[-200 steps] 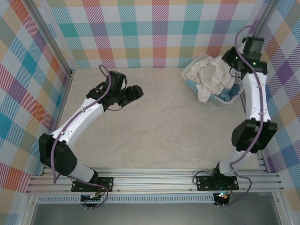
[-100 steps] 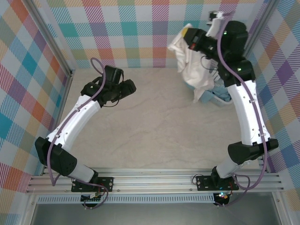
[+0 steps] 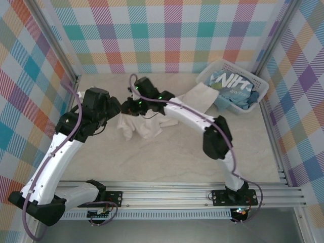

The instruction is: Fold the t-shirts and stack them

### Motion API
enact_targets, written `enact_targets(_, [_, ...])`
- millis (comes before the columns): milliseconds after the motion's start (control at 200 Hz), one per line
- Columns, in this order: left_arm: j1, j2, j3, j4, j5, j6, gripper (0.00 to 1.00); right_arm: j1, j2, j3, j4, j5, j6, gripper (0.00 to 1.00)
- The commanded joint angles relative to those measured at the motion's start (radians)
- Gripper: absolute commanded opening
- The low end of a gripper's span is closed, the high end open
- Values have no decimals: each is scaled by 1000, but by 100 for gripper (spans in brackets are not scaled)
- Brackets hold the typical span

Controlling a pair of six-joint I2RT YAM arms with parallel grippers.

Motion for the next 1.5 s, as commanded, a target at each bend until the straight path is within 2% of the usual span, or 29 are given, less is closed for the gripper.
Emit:
enact_targets(0, [10,-30,-76,-48,20,-31,70,-5,-75,72,-139,-19,-61,33])
enact_targets(70, [10,-30,-109,-17,101,-17,69,-19,-170,-45,-110,62,-93,45])
enact_targets(175, [9,4,-143,51,227,1,67,-97,-349,-282,-50,163,-84,50])
enact_targets(300, [-7,96,-143,113,323,24,63,-277,-525,-554,-65,290,-50,52])
enact_targets(400, [-32,182,-112,142,345,44,62,-425,-579,-695,-78,336,-66,55])
enact_targets(505, [-50,258,-79,175,364,62,62,-482,-541,-718,-96,429,-174,58])
enact_targets(680, [-68,331,-10,179,379,98,61,-495,-398,-673,-107,566,-277,59])
enact_targets(940, [-68,317,1,147,383,123,61,-547,-165,-516,-173,582,-285,62])
enact_targets(1220, [-68,292,-14,140,385,117,61,-560,-25,-409,-261,521,-252,48])
enact_targets(1310, [-68,306,5,143,393,125,61,-560,-15,-396,-260,494,-241,34])
enact_targets(1375, [-68,324,20,144,401,131,61,-561,-30,-389,-253,496,-234,10])
enact_targets(1400, [-68,334,28,142,406,134,61,-560,-49,-393,-242,501,-232,4])
enact_targets(1430, [-68,344,36,141,409,138,61,-559,-77,-401,-219,505,-233,0])
enact_targets(1495, [-68,362,54,139,412,142,60,-559,-151,-409,-177,524,-239,0])
